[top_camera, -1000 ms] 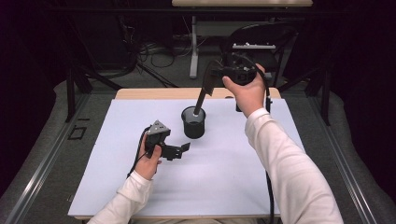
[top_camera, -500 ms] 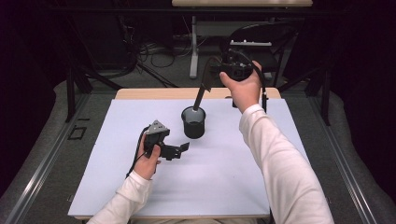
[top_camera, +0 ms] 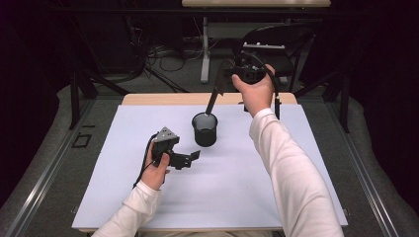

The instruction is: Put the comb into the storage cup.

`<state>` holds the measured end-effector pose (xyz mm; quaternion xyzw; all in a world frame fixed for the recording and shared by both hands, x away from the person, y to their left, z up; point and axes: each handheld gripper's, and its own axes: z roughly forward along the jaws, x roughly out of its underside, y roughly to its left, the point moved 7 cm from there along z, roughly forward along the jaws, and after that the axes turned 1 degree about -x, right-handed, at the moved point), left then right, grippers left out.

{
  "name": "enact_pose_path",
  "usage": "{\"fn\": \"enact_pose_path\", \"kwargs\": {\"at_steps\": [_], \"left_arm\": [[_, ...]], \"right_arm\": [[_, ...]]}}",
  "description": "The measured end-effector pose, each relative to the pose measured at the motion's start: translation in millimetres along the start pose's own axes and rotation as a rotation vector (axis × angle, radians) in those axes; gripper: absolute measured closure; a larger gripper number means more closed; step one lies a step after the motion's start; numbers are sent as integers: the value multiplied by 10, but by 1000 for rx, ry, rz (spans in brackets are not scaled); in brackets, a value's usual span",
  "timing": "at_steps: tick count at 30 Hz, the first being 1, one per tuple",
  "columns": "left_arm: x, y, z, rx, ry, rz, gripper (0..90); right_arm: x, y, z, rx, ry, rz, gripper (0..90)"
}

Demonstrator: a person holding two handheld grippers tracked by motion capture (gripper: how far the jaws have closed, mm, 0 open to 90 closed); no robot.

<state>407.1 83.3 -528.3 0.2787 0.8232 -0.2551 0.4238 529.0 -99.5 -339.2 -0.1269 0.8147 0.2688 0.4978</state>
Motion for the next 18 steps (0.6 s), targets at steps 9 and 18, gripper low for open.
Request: {"fn": "enact_pose_path", "kwargs": {"at_steps": [9, 18], "left_arm": [[0, 7, -8, 1, -1, -2, 4], [5, 9, -9, 3, 2, -3, 4]], "right_arm": [[2, -52, 37, 20, -8, 15, 870], [18, -91, 63, 33, 1, 22, 870]]}}
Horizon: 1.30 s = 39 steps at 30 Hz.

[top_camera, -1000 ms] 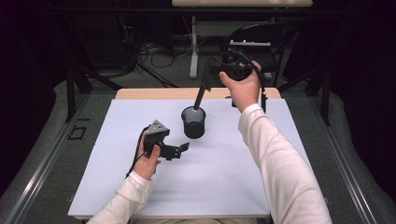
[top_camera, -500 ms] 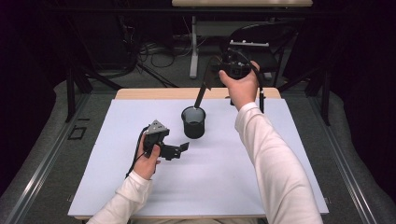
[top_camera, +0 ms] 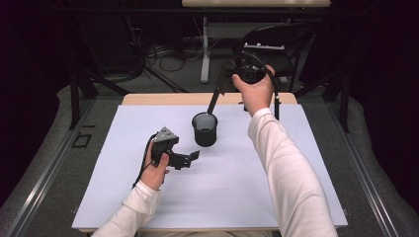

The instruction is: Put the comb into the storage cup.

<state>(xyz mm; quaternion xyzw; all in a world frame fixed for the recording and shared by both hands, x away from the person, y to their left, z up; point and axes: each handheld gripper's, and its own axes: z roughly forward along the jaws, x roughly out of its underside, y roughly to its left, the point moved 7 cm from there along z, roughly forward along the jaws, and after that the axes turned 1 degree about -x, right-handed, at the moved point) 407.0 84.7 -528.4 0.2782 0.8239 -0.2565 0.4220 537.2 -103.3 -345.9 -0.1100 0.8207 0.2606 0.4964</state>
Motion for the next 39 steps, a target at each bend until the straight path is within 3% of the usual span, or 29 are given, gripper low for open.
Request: {"fn": "enact_pose_path", "kwargs": {"at_steps": [16, 39], "left_arm": [[1, 3, 2, -1, 0, -3, 4], [-3, 22, -11, -3, -1, -6, 4]], "right_arm": [[152, 58, 155, 6, 26, -13, 870], [505, 9, 351, -5, 75, 17, 870]]}}
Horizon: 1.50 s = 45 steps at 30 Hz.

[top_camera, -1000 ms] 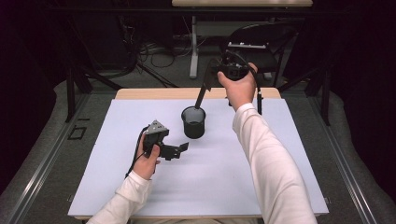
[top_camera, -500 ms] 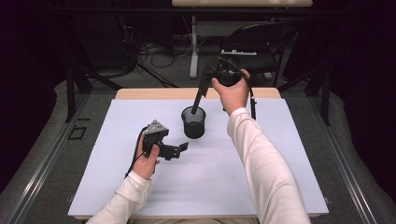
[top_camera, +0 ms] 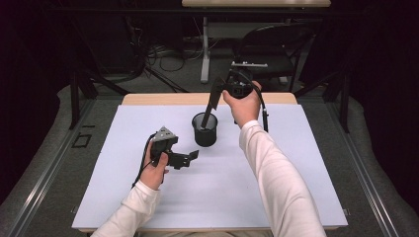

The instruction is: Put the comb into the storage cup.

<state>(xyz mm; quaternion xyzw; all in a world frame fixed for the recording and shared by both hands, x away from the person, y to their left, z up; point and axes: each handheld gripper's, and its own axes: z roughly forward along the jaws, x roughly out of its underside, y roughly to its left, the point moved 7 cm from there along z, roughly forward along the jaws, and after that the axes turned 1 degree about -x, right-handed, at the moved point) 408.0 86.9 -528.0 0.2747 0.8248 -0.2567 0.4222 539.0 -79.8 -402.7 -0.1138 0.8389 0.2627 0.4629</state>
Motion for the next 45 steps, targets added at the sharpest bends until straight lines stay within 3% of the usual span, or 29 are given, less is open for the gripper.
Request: {"fn": "enact_pose_path", "kwargs": {"at_steps": [12, 45], "left_arm": [[6, -1, 9, 0, 4, -1, 4], [4, 15, -4, -3, 5, -2, 4]], "right_arm": [[150, -47, 72, -10, 21, 21, 870], [392, 14, 283, -24, 73, 28, 869]]}}
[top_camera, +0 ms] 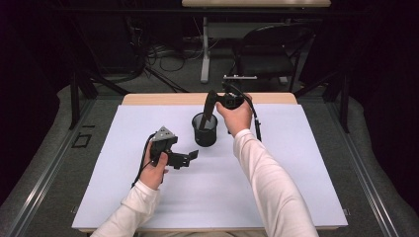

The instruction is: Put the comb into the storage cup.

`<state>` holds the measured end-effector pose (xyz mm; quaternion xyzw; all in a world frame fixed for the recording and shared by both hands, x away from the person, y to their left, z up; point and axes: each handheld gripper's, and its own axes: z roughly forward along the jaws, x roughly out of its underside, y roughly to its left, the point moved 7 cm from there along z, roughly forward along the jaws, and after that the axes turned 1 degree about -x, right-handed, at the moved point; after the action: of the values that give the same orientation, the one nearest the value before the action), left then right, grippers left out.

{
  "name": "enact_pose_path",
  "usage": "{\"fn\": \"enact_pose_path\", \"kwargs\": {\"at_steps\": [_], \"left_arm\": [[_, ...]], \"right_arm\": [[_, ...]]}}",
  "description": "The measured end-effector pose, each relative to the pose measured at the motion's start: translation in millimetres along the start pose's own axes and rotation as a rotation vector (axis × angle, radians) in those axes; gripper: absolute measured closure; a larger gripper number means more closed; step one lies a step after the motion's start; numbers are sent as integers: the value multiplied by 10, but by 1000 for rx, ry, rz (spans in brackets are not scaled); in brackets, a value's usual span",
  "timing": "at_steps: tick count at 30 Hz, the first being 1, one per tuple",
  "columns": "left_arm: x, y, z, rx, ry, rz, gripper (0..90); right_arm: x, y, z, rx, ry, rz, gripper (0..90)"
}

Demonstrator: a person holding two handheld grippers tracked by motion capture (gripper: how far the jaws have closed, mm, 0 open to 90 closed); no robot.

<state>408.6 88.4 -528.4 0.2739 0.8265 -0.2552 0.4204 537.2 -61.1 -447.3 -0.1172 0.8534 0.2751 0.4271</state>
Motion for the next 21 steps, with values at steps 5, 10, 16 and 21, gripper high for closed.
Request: {"fn": "enact_pose_path", "kwargs": {"at_steps": [5, 10, 16, 21], "left_arm": [[1, 2, -1, -2, 2, 2, 4], [2, 3, 3, -1, 2, 1, 4], [3, -1, 7, 1, 1, -2, 4], [7, 1, 12, -1, 3, 1, 4]], "right_arm": [[14, -6, 4, 0, 1, 3, 869], [22, -41, -9, -4, -5, 19, 869], [31, -114, -29, -12, -8, 55, 868], [47, -168, -46, -20, -13, 84, 868]]}}
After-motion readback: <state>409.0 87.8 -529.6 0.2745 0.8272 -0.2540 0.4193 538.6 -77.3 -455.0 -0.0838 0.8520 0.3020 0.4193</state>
